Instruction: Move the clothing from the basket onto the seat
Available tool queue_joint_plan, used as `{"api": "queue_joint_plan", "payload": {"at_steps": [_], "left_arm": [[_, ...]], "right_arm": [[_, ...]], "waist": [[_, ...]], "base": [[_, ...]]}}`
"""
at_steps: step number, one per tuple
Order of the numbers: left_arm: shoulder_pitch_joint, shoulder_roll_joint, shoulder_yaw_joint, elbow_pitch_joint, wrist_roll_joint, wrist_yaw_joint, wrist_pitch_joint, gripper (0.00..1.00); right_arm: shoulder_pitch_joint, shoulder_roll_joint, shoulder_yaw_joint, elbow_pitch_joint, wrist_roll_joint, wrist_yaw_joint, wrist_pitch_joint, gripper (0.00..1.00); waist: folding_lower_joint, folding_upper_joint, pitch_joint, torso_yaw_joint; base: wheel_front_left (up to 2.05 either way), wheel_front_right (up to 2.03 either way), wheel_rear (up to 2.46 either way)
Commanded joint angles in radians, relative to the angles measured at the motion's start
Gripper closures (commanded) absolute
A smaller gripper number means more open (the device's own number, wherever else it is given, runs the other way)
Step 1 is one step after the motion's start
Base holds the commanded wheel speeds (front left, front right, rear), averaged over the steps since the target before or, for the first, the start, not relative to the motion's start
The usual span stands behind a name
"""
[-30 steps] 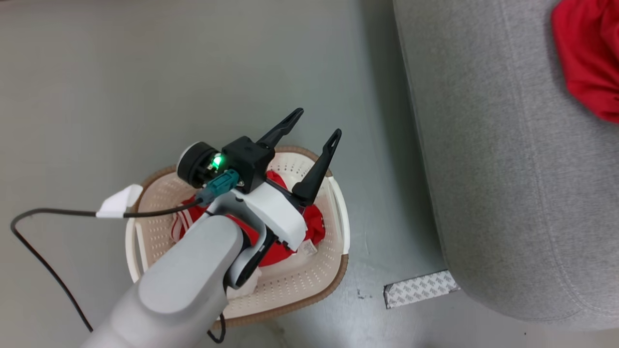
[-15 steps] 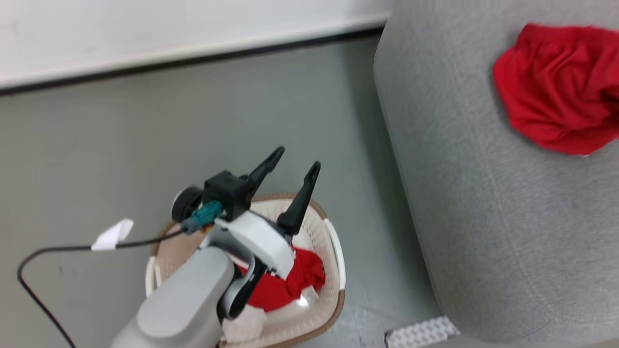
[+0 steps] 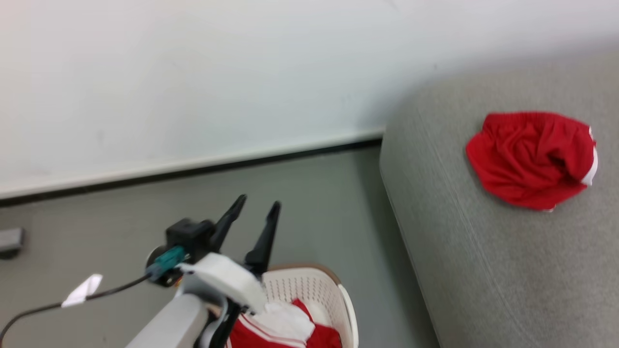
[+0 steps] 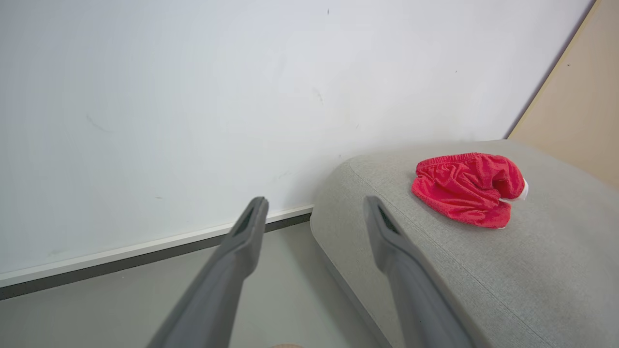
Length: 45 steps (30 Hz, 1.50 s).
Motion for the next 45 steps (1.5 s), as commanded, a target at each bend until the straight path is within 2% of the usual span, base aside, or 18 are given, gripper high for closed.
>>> {"api": "queue_joint_plan", "payload": {"at_steps": [1,6,11,15,19,23,31,37,45], "left_arm": [[0.049,0.023,0.025,-0.004,-0.005,0.016,-0.001,0.0],[0.116,0.041,0.082,-0.037,0.004,0.049,-0.001,0.0],[0.208,0.06,0.154,-0.088,0.001,0.073,-0.001,0.0],[0.275,0.075,0.21,-0.128,0.023,0.091,-0.001,0.0],[0.338,0.076,0.277,-0.174,0.085,0.129,-0.001,0.0],[0.408,0.046,0.346,-0.211,0.135,0.139,-0.001,0.0],[0.495,-0.032,0.468,-0.23,0.229,0.087,-0.001,0.0],[0.533,-0.097,0.555,-0.243,0.297,0.037,-0.001,0.0],[0.545,-0.157,0.632,-0.225,0.363,-0.032,-0.001,0.0]], "right_arm": [[0.048,0.022,-0.005,-0.018,-0.028,0.001,-0.043,0.0],[0.128,0.044,-0.036,-0.057,-0.067,0.001,-0.124,0.0],[0.247,0.1,-0.106,-0.11,-0.121,0.001,-0.202,0.0],[0.343,0.179,-0.164,-0.137,-0.199,0.001,-0.225,0.0],[0.45,0.272,-0.236,-0.151,-0.264,0.001,-0.239,0.0],[0.559,0.354,-0.322,-0.18,-0.338,0.001,-0.24,0.0],[0.79,0.496,-0.503,-0.27,-0.48,0.001,-0.24,0.0],[0.886,0.578,-0.559,-0.325,-0.588,0.001,-0.24,0.0],[0.887,0.604,-0.554,-0.346,-0.653,0.001,-0.24,0.0]], "waist": [[0.0004,0.0,-0.095,0.047],[0.0004,0.0,-0.151,0.075],[0.0004,0.0,-0.18,0.096],[0.0004,0.0,-0.186,0.104],[0.0004,0.0,-0.187,0.111],[0.0004,0.0,-0.187,0.123],[0.0004,0.0,-0.194,0.149],[0.0004,0.0,-0.195,0.152],[0.0004,0.0,-0.194,0.15]], "base": [[0.0,0.0,0.0],[0.0,0.0,0.0],[0.0,0.0,0.0],[0.0,0.0,0.0],[0.0,0.0,0.0],[0.0,0.0,0.0],[0.0,0.0,0.0],[0.0,0.0,0.0],[0.0,0.0,0.0]]}}
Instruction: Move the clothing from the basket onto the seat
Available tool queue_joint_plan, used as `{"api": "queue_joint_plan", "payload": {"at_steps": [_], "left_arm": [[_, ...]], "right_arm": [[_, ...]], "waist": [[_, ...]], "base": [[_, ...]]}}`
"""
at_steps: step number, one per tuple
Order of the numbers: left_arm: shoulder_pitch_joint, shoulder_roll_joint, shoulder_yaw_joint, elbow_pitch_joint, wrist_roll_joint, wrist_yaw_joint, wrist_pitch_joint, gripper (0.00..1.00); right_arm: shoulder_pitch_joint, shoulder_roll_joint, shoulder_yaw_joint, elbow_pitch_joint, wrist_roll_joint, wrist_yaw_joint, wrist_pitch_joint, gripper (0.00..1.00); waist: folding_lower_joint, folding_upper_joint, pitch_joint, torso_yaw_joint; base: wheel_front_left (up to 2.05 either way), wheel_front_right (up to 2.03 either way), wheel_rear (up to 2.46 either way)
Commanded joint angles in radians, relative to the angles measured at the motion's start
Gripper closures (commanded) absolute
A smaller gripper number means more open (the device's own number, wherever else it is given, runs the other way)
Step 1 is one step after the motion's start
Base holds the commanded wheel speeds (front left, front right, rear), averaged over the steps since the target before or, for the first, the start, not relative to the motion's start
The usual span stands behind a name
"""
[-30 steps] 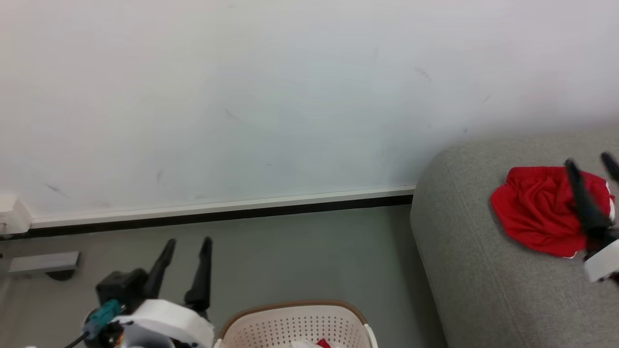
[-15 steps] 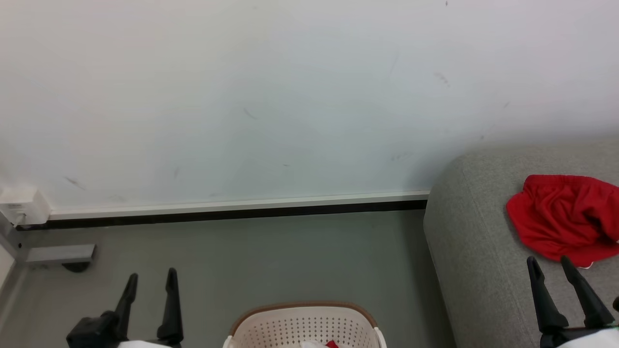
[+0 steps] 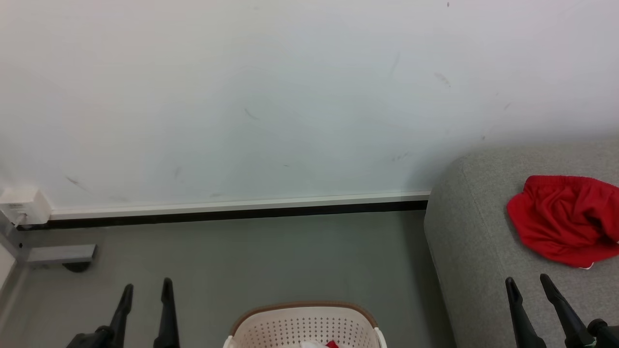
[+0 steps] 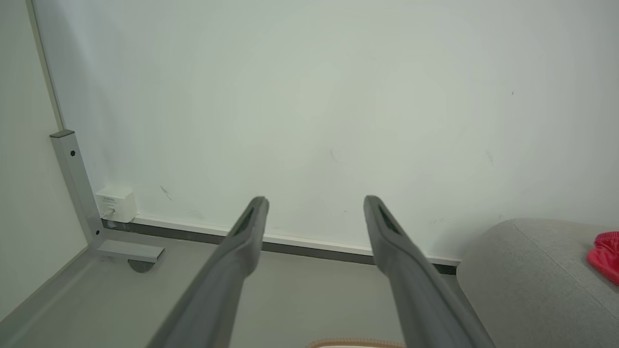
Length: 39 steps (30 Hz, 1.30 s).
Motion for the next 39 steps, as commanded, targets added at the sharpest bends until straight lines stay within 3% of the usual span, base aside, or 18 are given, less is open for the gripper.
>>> {"api": "queue_joint_plan", "payload": {"at_steps": [1,10,26,39], "left_arm": [[0.008,-0.005,0.011,0.007,0.017,-0.01,0.0,0.0],[-0.001,-0.04,0.052,0.029,0.058,-0.054,0.0,0.0],[-0.016,-0.06,0.091,0.045,0.088,-0.093,0.0,0.0],[-0.069,-0.063,0.066,0.077,0.107,-0.12,0.0,0.0]], "right_arm": [[0.002,0.0,-0.002,-0.003,-0.011,0.001,-0.003,0.0],[-0.008,-0.001,0.006,0.0,-0.02,0.001,-0.003,0.0],[-0.029,-0.01,0.023,-0.002,-0.009,0.001,-0.003,0.0],[-0.113,-0.044,0.043,-0.037,-0.01,0.001,-0.003,0.0]], "waist": [[0.0,0.0,0.0,0.001],[0.0,0.0,0.003,0.005],[0.0,0.0,0.025,-0.023],[0.0,0.0,0.136,-0.089]], "base": [[0.0,0.0,0.0],[0.0,0.0,0.0],[0.0,0.0,0.0],[0.0,0.0,0.0]]}}
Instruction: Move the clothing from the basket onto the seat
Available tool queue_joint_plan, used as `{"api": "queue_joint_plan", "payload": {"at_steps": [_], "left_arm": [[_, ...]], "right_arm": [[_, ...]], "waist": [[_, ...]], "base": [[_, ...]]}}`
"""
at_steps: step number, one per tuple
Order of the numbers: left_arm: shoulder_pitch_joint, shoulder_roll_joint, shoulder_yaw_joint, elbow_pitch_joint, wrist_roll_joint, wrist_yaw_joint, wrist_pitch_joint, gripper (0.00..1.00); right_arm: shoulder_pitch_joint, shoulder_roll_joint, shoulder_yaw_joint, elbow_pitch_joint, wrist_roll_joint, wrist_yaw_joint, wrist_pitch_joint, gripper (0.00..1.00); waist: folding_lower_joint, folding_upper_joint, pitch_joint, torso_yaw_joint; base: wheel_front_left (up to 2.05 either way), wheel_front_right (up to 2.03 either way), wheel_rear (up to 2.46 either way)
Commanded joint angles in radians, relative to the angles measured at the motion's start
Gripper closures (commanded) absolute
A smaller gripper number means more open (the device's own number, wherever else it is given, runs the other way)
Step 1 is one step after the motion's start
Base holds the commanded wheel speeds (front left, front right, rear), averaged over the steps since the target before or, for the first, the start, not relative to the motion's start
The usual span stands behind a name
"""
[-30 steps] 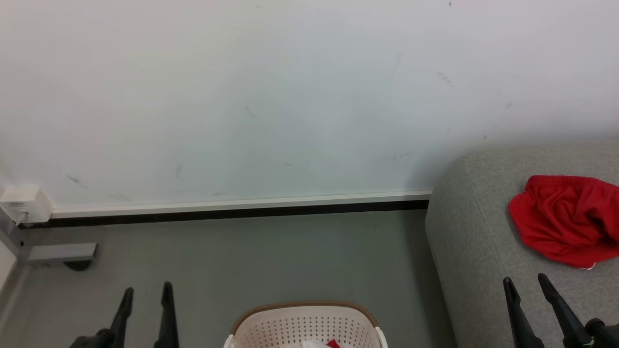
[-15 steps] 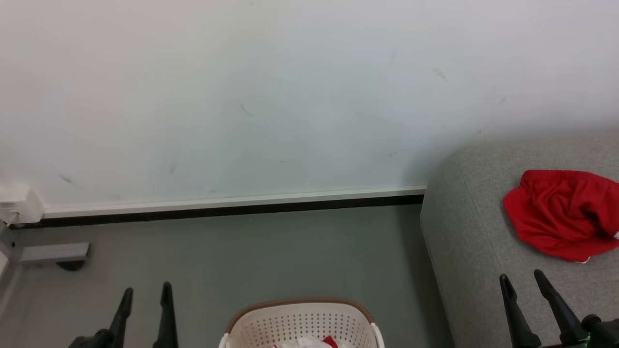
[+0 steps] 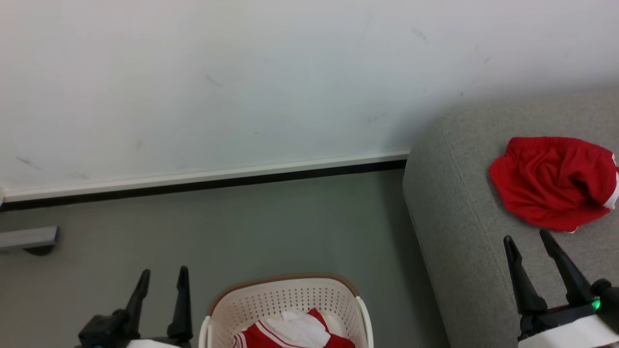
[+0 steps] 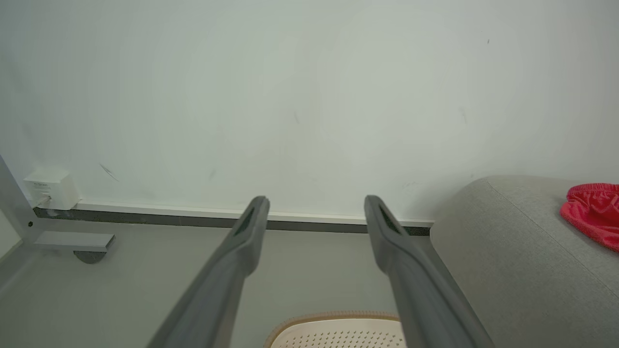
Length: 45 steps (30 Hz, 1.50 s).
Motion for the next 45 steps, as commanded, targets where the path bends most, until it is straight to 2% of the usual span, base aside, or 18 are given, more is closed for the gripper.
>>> {"api": "queue_joint_plan", "payload": {"at_steps": [1,9,18,29,38,45], "left_arm": [[-0.023,0.004,-0.005,0.009,0.018,-0.006,0.0,0.0],[-0.153,0.012,-0.062,0.153,0.026,-0.034,0.006,0.0],[-0.326,0.055,-0.158,0.4,0.054,-0.059,0.08,0.0],[-0.491,0.093,-0.28,0.684,0.065,-0.069,0.177,0.0],[-0.61,0.125,-0.434,0.884,0.036,-0.067,0.274,0.0],[-0.7,0.169,-0.588,0.981,0.043,-0.067,0.365,0.0]], "right_arm": [[-0.026,-0.006,-0.002,-0.008,0.001,0.001,-0.003,0.0],[-0.13,-0.001,-0.016,-0.043,0.008,0.001,-0.002,0.0],[-0.234,0.028,-0.025,-0.081,0.014,0.001,-0.001,0.0],[-0.306,0.059,-0.04,-0.112,0.019,0.001,-0.001,0.0],[-0.386,0.062,-0.05,-0.148,0.021,0.001,-0.001,0.0],[-0.432,0.073,-0.06,-0.185,0.014,0.001,-0.001,0.0]], "waist": [[0.0,0.0,0.051,-0.022],[0.0,0.0,0.197,-0.08],[0.0,0.0,0.33,-0.136],[0.0,0.0,0.456,-0.205],[0.0,0.0,0.57,-0.257],[0.0,0.0,0.659,-0.283]], "base": [[0.0,0.0,0.0],[0.0,0.0,0.0],[0.0,0.0,0.0],[0.0,0.0,0.0],[0.0,0.0,0.0],[0.0,0.0,0.0]]}}
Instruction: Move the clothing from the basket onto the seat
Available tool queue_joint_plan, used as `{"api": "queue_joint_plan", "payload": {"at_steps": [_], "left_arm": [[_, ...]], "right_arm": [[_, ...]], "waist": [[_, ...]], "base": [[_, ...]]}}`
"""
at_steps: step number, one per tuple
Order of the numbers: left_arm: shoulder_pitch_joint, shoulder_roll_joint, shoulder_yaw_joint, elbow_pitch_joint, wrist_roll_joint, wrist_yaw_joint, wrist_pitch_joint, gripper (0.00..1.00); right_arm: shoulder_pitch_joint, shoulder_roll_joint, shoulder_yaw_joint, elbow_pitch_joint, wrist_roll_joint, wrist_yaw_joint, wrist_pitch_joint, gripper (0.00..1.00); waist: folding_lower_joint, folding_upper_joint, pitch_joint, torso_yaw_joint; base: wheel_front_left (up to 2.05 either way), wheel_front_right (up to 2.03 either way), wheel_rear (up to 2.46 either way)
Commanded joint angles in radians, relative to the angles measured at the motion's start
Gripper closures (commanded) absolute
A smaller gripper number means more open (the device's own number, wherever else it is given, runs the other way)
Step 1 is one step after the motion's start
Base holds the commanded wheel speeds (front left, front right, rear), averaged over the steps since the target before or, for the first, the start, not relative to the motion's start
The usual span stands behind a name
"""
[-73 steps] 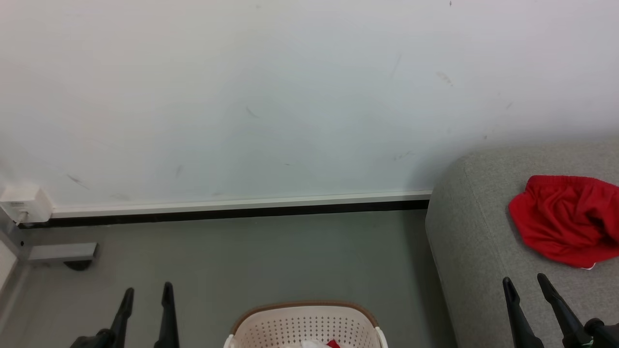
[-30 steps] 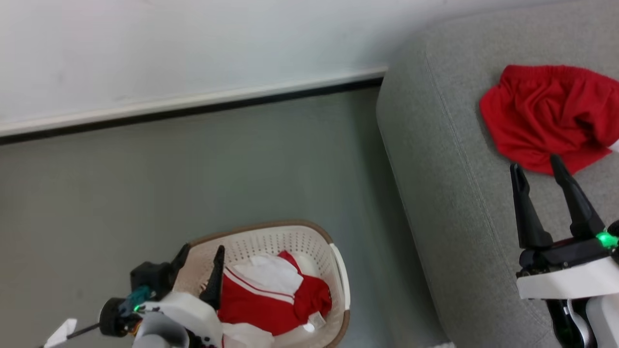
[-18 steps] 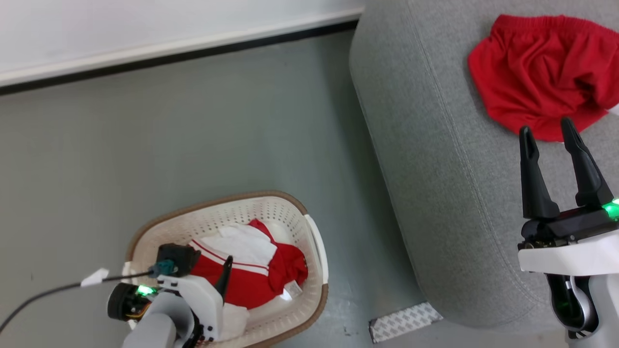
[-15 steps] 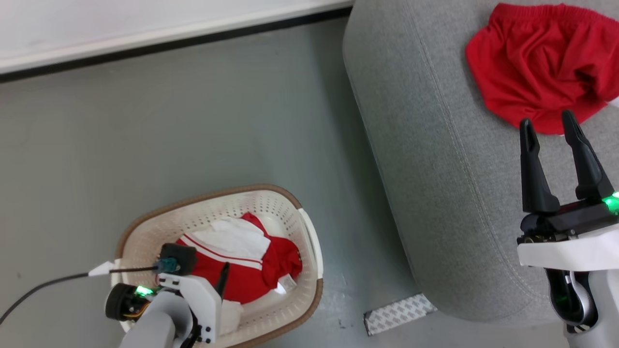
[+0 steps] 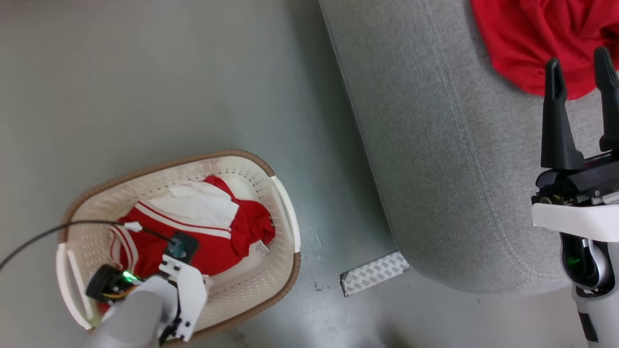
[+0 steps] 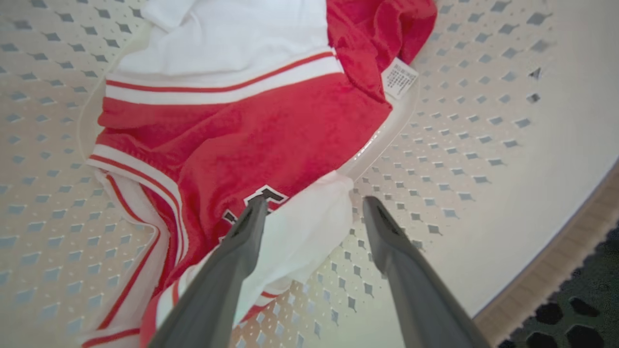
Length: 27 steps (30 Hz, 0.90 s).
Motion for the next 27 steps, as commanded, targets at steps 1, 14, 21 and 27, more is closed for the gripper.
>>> {"api": "queue_joint_plan", "payload": {"at_steps": [1,14,21,27], "left_arm": [[-0.027,0.021,-0.025,0.015,0.009,0.002,0.015,0.0],[-0.142,0.093,-0.178,0.086,0.021,0.002,0.144,0.0],[-0.178,0.124,-0.244,0.096,0.034,0.002,0.183,0.0],[-0.201,0.161,-0.268,0.101,0.019,0.002,0.163,0.0]], "right_arm": [[-0.016,0.009,-0.006,-0.01,-0.005,0.001,0.001,0.0],[-0.032,0.047,-0.004,-0.077,-0.012,0.001,0.001,0.0],[-0.036,0.064,-0.008,-0.13,-0.022,0.001,0.001,0.0],[-0.037,0.077,-0.007,-0.166,-0.037,0.001,0.001,0.0]], "waist": [[-0.0002,0.0,0.042,-0.018],[-0.0002,0.0,0.163,-0.064],[-0.0002,0.0,0.214,-0.081],[-0.0002,0.0,0.245,-0.094]], "base": [[0.0,0.0,0.0],[0.0,0.0,0.0],[0.0,0.0,0.0],[0.0,0.0,0.0]]}}
